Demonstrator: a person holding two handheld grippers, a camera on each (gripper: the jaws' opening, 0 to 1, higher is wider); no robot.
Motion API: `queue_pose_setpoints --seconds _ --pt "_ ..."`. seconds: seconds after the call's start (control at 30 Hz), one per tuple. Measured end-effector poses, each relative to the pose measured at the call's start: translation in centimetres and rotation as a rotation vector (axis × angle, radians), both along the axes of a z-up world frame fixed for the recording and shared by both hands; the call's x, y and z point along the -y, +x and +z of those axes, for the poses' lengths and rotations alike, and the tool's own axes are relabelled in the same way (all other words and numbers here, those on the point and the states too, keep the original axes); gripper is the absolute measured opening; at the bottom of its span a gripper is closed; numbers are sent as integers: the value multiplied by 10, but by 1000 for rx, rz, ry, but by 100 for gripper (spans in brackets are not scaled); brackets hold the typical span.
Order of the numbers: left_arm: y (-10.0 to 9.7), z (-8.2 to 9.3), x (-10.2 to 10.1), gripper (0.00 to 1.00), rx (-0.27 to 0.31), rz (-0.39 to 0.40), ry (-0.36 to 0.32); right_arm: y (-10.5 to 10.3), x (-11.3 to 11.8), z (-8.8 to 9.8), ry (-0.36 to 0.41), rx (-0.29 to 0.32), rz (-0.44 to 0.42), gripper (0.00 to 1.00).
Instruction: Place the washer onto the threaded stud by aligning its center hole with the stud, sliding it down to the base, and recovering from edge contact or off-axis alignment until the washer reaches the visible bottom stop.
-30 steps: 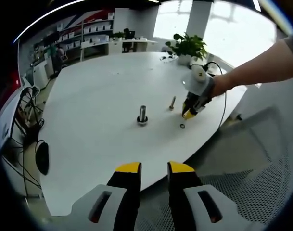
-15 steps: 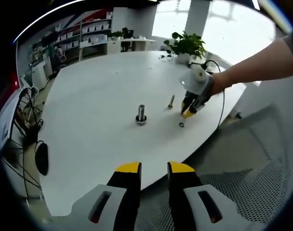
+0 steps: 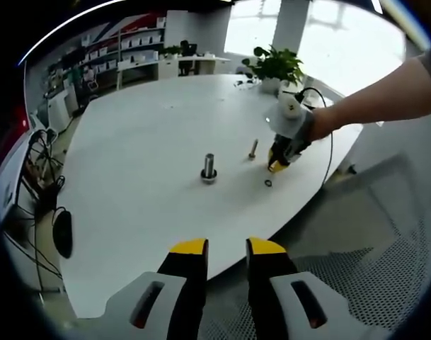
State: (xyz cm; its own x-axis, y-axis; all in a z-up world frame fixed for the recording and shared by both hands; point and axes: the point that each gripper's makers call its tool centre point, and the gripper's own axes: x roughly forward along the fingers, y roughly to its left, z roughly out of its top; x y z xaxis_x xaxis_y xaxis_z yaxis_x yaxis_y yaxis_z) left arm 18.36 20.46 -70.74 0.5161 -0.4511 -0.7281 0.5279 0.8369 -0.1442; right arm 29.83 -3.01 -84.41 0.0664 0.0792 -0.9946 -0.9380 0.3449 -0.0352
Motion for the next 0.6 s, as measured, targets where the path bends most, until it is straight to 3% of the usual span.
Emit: queue_pose_setpoints --seconds 0.17,0.23,0.33,0.4,0.6 --pt "0 0 0 19 -2 -1 5 3 1 1 -17 -41 -31 14" --pt "0 0 -1 19 -2 4 4 1 1 2 -10 -27 -91 14" --pt "0 0 -2 19 -1 8 4 -2 1 3 2 13 -89 14" --pt "0 0 -1 19 0 7 2 -2 1 3 22 34 -94 13" --pt "0 0 -1 19 0 1 2 1 2 4 147 74 -223 13"
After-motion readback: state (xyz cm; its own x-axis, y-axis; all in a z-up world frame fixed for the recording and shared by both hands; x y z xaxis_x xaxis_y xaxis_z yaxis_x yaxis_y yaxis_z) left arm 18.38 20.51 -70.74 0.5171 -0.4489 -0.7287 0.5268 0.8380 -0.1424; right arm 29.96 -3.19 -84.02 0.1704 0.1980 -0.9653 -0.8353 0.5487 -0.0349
